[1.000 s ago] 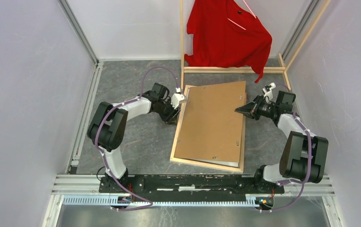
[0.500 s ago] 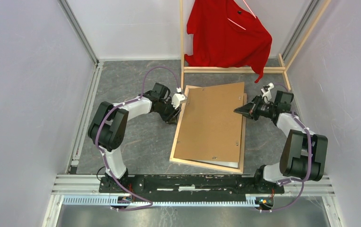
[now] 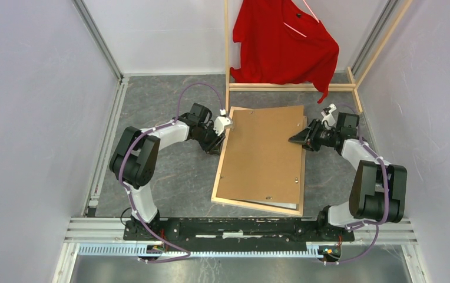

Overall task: Put the photo into the frame
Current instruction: Turn over the photo frame item on the photo frame, then install the photo frame at the center of the board.

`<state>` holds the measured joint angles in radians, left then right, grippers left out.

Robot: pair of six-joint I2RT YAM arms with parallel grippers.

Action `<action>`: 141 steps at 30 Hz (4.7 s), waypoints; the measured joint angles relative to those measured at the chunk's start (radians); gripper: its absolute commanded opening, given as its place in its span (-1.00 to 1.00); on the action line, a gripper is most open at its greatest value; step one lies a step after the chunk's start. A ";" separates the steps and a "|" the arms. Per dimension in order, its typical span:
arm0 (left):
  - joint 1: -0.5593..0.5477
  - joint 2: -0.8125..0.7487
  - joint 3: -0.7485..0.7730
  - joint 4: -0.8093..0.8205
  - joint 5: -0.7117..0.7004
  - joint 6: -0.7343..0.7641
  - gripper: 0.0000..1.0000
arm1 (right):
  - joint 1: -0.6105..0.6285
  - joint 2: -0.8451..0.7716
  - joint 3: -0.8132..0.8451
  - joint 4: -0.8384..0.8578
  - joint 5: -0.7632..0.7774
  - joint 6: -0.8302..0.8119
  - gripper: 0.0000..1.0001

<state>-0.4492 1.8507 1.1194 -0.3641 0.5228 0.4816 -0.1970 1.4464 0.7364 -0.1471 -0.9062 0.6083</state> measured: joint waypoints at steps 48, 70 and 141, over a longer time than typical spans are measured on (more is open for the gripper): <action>0.011 -0.072 0.050 -0.076 0.038 -0.083 0.18 | 0.393 -0.468 -0.183 0.029 0.560 -0.145 -0.56; 0.011 -0.025 0.010 -0.022 0.056 -0.221 -0.47 | 1.159 0.027 -0.273 0.592 0.836 -0.022 -1.00; 0.151 0.007 0.151 0.021 0.164 -0.354 -0.08 | 0.748 0.112 0.075 0.610 0.673 -0.105 -0.03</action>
<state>-0.2985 1.8580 1.2701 -0.3431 0.6872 0.1272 0.5514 1.5581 0.8112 0.4629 -0.2337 0.5030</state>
